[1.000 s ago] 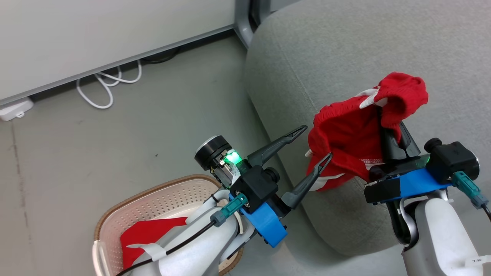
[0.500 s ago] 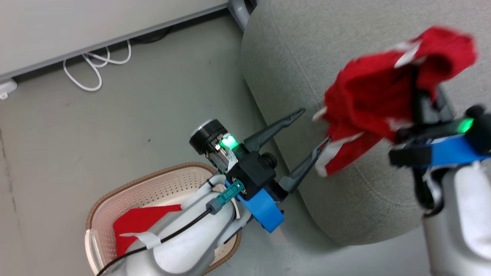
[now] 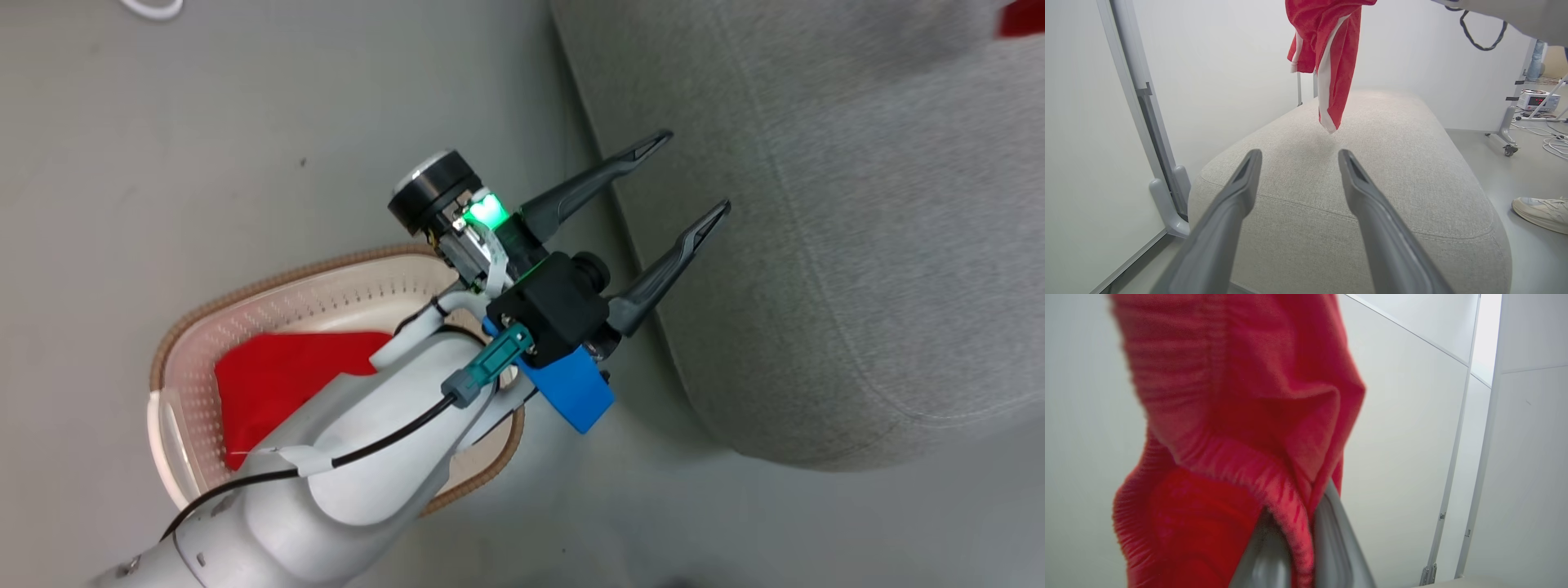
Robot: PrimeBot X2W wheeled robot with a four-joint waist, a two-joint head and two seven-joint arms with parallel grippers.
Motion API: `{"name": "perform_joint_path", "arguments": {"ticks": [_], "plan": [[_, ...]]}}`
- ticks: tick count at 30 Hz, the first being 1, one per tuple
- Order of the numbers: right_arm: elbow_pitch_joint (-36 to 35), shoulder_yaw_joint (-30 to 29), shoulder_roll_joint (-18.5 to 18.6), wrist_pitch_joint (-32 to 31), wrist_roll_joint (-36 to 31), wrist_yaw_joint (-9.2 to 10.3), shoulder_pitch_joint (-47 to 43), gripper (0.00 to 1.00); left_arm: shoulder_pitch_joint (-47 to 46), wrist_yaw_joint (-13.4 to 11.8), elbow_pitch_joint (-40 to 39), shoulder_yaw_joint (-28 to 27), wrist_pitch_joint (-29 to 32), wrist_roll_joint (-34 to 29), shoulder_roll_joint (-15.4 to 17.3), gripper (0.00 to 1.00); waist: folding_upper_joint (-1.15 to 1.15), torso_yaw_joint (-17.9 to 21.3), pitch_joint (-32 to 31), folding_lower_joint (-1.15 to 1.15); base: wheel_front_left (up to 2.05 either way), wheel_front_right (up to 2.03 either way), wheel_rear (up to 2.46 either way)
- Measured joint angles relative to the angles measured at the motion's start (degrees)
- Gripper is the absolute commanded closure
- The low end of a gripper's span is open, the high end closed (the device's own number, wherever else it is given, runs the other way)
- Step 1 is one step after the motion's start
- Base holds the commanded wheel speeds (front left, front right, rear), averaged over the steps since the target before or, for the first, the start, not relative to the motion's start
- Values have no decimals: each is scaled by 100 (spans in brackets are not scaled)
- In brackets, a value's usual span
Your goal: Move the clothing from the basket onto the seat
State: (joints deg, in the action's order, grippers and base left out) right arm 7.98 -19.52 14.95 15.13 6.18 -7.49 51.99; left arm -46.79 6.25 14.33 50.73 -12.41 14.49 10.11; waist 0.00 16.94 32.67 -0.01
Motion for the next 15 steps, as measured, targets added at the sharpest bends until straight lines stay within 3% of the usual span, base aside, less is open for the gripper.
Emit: {"name": "perform_joint_path", "arguments": {"ticks": [8,15], "plan": [[873,-542,588,0,1,0,397,100,-297,-9,-103,31,29,-138,11,0,0,-173,750,-1,0,0,0],[2081,-753,814,0,-1,0,347,100,-371,-41,-107,65,27,-153,36,0,0,-351,1080,0,0,0,0]]}}
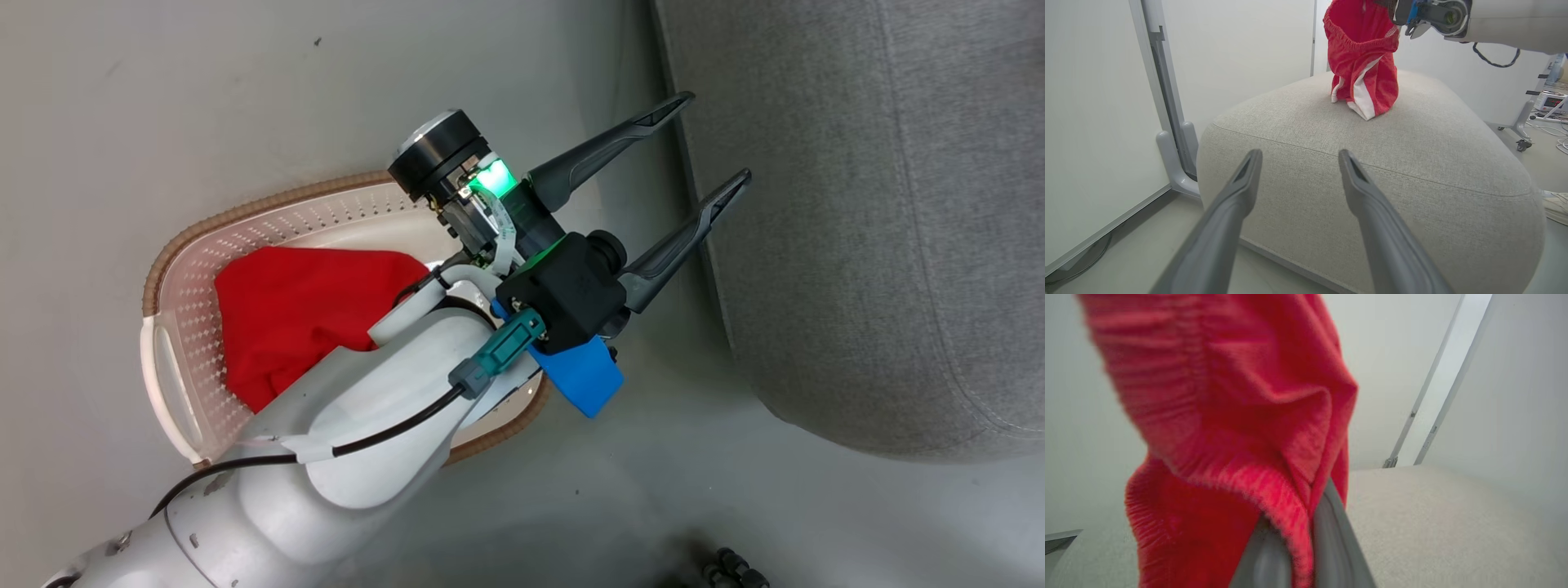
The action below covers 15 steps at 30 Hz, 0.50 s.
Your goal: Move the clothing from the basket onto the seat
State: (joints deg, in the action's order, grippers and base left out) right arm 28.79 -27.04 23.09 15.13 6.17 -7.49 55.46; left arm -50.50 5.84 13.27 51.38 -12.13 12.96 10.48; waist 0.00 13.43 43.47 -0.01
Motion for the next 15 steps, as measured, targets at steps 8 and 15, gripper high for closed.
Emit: {"name": "perform_joint_path", "arguments": {"ticks": [8,15], "plan": [[1301,74,-20,-1,20,0,-138,100,-10,-26,-15,23,3,7,73,0,0,-32,69,0,0,0,0],[1421,148,-130,-1,-5,0,-224,0,-3,-76,48,54,-41,58,75,0,0,-18,-114,0,0,0,0]]}}
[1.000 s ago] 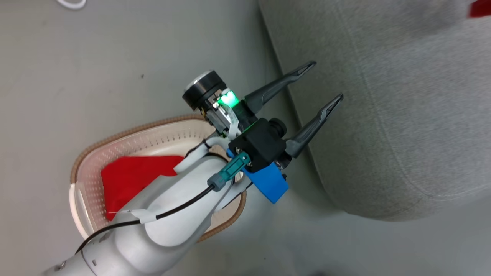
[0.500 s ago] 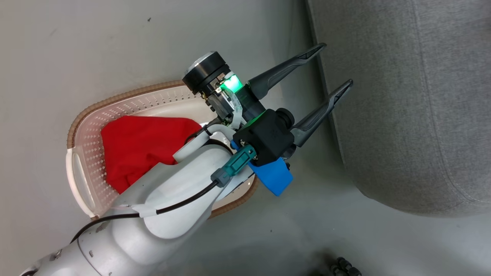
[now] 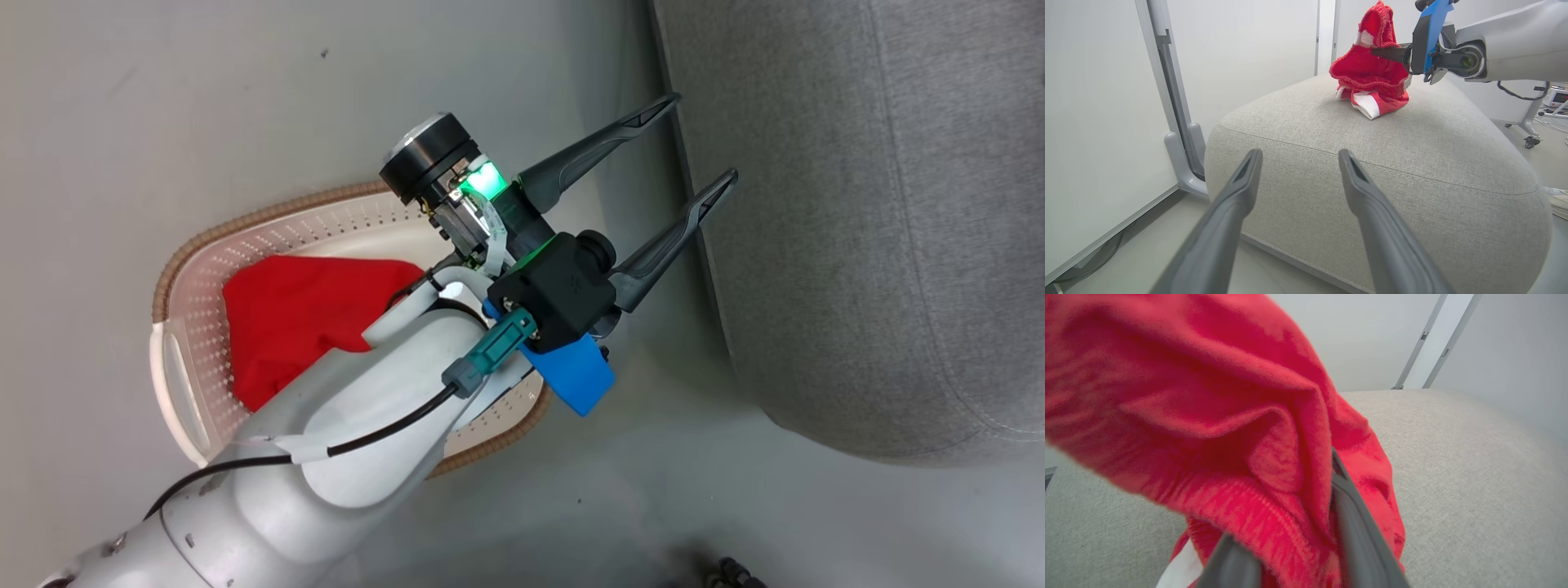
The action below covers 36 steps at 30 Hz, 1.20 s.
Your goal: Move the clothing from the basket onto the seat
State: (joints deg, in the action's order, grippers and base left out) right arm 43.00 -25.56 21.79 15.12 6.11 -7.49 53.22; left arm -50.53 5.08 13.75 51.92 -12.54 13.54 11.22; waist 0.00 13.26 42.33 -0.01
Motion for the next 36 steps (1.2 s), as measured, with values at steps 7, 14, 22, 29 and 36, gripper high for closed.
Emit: {"name": "perform_joint_path", "arguments": {"ticks": [7,14,22,29,36], "plan": [[-436,180,-87,1,-224,0,-1029,0,349,-70,187,-18,-194,188,-148,0,0,-35,-635,1,0,0,0],[-636,387,-104,1,-346,0,-2020,0,767,-125,256,-136,-245,325,-264,0,0,-132,-1336,1,0,0,0],[-735,502,-227,1,-366,0,-3065,0,1301,-157,68,-447,-246,341,-368,0,0,-315,-2028,2,0,0,0],[-1292,803,-513,1,-267,0,-3810,0,1828,-159,-53,-836,-252,332,-428,0,0,-546,-2532,2,0,0,0],[-2275,1279,-904,1,-89,0,-4266,0,2377,-214,-156,-1424,-253,279,-432,0,0,-844,-2915,2,0,0,0]]}}
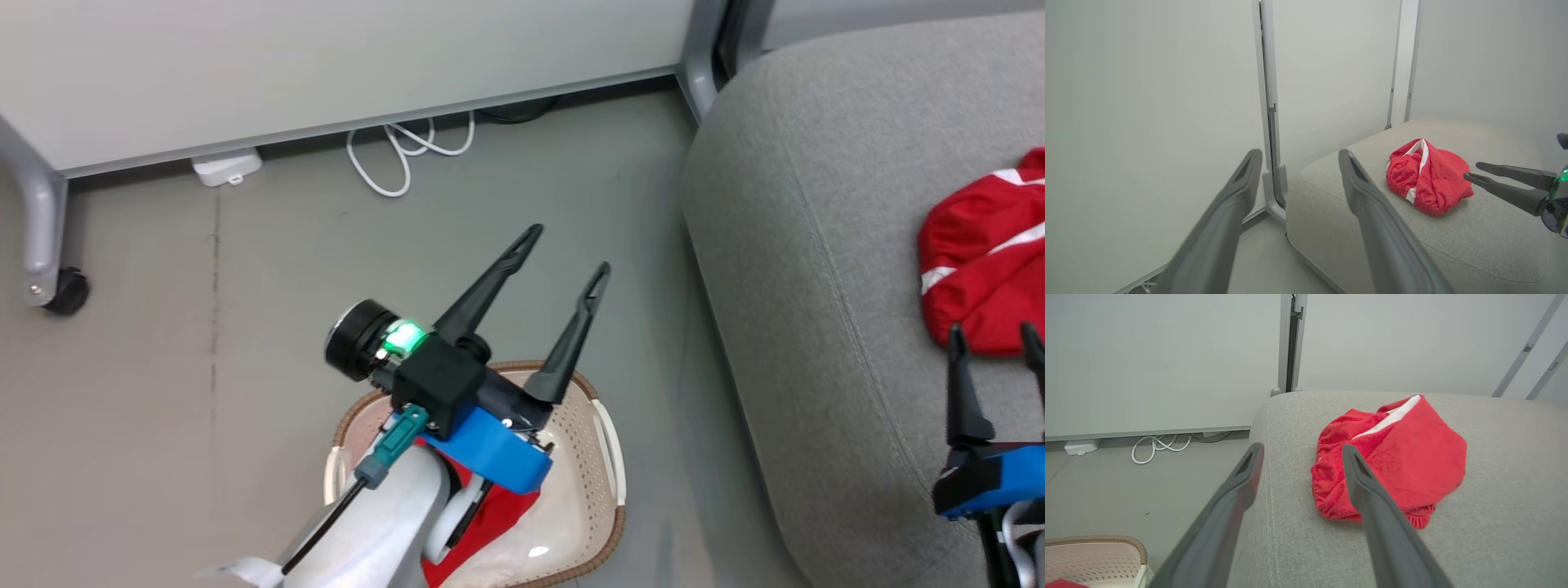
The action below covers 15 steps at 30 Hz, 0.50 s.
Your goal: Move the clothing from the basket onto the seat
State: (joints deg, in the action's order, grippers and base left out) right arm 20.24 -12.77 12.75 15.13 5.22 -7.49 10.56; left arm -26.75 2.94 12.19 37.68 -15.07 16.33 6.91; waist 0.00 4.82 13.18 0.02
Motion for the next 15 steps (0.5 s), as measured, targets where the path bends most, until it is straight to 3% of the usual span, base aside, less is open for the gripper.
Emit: {"name": "perform_joint_path", "arguments": {"ticks": [15], "plan": [[-1338,956,-608,0,40,0,-276,0,863,-142,-86,-1694,0,-269,34,0,0,-646,-503,-1,0,0,0]]}}
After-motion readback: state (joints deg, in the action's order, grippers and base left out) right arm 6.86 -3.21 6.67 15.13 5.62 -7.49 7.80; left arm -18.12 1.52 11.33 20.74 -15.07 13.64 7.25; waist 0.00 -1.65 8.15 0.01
